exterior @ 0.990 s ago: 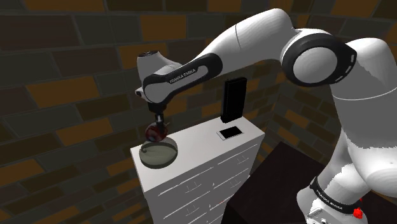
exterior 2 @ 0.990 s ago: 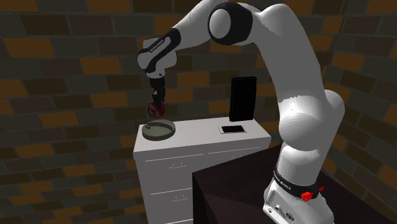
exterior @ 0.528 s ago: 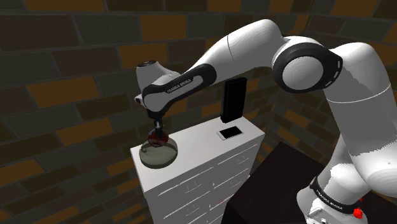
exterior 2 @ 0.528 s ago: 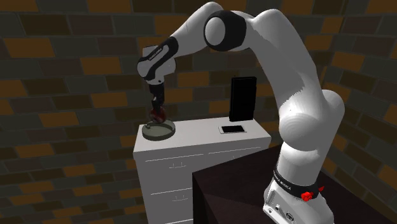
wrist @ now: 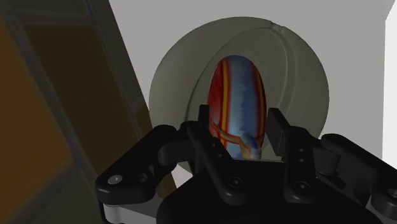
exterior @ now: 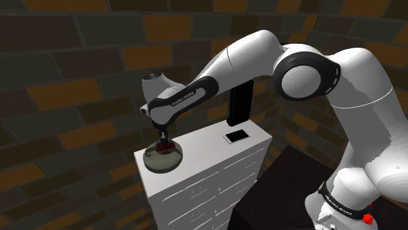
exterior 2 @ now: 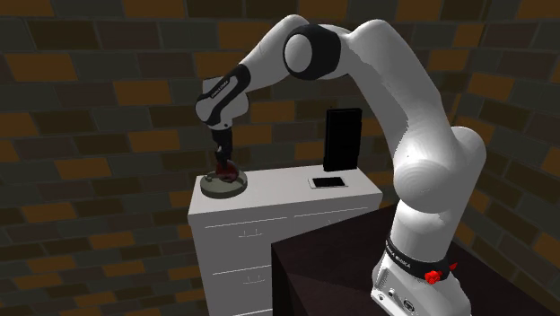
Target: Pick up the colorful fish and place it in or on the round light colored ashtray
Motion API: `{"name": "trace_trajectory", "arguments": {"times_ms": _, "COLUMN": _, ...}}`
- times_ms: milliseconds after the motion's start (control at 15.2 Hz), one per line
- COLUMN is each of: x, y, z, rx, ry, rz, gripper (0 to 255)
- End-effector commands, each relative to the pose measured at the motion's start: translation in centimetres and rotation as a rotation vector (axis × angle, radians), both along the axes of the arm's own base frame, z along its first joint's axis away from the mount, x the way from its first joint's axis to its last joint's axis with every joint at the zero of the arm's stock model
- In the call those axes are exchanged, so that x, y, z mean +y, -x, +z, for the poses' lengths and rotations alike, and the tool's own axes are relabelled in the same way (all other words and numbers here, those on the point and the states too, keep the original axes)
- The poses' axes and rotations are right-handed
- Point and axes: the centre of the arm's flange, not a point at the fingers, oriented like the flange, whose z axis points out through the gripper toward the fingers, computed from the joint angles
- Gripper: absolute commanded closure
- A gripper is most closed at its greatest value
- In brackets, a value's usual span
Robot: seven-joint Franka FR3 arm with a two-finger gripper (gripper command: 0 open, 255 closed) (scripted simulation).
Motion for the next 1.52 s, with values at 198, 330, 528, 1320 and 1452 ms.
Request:
{"name": "trace_trajectory", "arguments": {"times_ms": 198, "x": 0.0, "y": 0.2, "z": -0.8, "rx": 0.003, "ry": 0.001, "rz": 0.0, "gripper": 255}}
{"name": "trace_trajectory", "arguments": {"times_ms": 330, "x": 0.0, "y": 0.2, "z": -0.8, "rx": 0.003, "ry": 0.001, "rz": 0.0, "gripper": 255}}
{"name": "trace_trajectory", "arguments": {"times_ms": 528, "x": 0.0, "y": 0.2, "z": -0.8, "rx": 0.003, "ry": 0.001, "rz": 0.0, "gripper": 0}}
{"name": "trace_trajectory", "arguments": {"times_ms": 1320, "x": 0.2, "y": 0.2, "z": 4.2, "rx": 0.003, "ry": 0.001, "rz": 0.0, "gripper": 0}}
{"name": "trace_trajectory", "arguments": {"times_ms": 1452, "x": 0.2, "y": 0.2, "z": 4.2, "rx": 0.003, "ry": 0.001, "rz": 0.0, "gripper": 0}}
